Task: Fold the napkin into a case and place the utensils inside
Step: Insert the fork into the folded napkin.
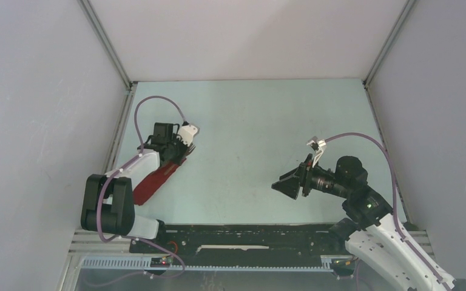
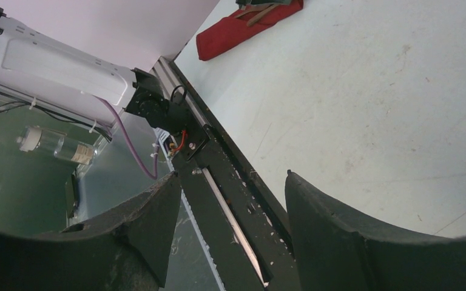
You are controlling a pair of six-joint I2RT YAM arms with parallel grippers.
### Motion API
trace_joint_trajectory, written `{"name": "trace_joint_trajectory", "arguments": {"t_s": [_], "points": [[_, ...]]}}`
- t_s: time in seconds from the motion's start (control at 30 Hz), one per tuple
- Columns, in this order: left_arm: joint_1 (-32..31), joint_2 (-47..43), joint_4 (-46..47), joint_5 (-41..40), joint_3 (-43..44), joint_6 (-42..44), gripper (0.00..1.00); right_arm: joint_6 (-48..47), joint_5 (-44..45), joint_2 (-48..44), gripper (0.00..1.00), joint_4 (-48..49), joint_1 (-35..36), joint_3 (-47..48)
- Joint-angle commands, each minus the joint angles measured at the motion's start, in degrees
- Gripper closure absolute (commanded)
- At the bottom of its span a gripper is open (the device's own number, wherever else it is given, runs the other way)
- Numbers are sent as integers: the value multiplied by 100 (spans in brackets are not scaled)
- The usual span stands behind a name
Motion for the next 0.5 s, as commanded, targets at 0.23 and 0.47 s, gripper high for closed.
{"name": "trace_joint_trajectory", "arguments": {"t_s": [0.23,0.47], "points": [[148,263,319,332,349,-33,100,89,-169,17,28,317,-10,-78],[237,395,339,401,336,-25,100,93,-189,13,28,313,-22,-78]]}}
